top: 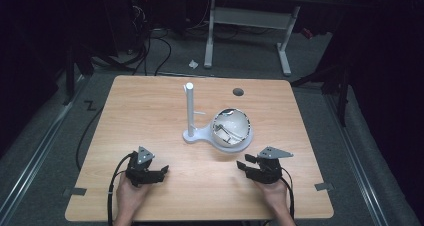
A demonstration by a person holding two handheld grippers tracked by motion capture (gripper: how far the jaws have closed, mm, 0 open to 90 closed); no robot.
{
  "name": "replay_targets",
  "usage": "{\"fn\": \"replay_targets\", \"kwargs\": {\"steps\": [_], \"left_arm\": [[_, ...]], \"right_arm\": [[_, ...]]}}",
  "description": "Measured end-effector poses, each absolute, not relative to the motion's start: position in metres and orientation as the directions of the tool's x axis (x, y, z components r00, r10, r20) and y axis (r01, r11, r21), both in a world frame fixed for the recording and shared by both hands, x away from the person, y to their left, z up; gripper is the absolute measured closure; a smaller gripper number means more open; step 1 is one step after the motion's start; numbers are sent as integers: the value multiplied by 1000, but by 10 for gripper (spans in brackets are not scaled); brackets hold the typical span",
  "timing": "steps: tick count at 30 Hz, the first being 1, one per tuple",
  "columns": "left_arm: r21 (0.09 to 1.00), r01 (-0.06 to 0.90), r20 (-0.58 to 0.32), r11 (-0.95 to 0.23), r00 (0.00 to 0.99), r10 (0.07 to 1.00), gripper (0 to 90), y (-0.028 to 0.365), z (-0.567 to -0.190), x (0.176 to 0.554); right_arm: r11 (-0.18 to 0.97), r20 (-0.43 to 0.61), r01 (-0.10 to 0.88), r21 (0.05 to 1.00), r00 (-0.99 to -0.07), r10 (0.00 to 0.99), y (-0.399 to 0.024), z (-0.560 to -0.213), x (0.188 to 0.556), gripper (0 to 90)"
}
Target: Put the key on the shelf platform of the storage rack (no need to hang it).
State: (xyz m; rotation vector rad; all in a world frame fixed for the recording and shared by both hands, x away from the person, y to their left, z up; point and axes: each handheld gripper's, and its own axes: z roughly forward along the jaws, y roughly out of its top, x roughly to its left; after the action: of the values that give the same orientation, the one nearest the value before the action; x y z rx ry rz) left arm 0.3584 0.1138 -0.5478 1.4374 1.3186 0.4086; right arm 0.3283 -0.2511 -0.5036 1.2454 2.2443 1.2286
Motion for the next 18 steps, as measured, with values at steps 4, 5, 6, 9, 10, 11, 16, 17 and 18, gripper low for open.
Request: {"fn": "replay_targets", "kwargs": {"steps": [4,5,6,9,10,11,16,17,18], "left_arm": [[849,485,-396,209,323,859,186,114,-548,359],[849,486,-396,209,323,859,186,114,-548,359],[849,486,-396,209,323,859,186,114,-548,359],[849,485,-396,209,323,859,186,114,-548,359],[849,485,-396,209,323,859,186,114,-548,359],[849,485,-396,209,323,859,186,114,-548,359],[849,486,-396,209,323,859,186,114,-548,359],[849,486,-396,208,323,860,186,114,-548,359],[849,486,-396,208,323,860,186,114,-548,359]], "right_arm": [[256,157,552,794,-592,790,-246,-503,329,533],[261,153,547,795,-599,786,-245,-503,329,533],[261,158,548,795,-602,783,-244,-503,329,532],[274,156,546,791,-613,774,-238,-505,330,532],[283,150,543,791,-621,770,-236,-506,331,532],[286,152,547,787,-620,770,-235,-506,331,532],[302,137,542,784,-627,767,-228,-510,332,523],[300,138,541,786,-626,768,-226,-511,333,521],[297,142,544,785,-624,768,-226,-512,334,521]]}}
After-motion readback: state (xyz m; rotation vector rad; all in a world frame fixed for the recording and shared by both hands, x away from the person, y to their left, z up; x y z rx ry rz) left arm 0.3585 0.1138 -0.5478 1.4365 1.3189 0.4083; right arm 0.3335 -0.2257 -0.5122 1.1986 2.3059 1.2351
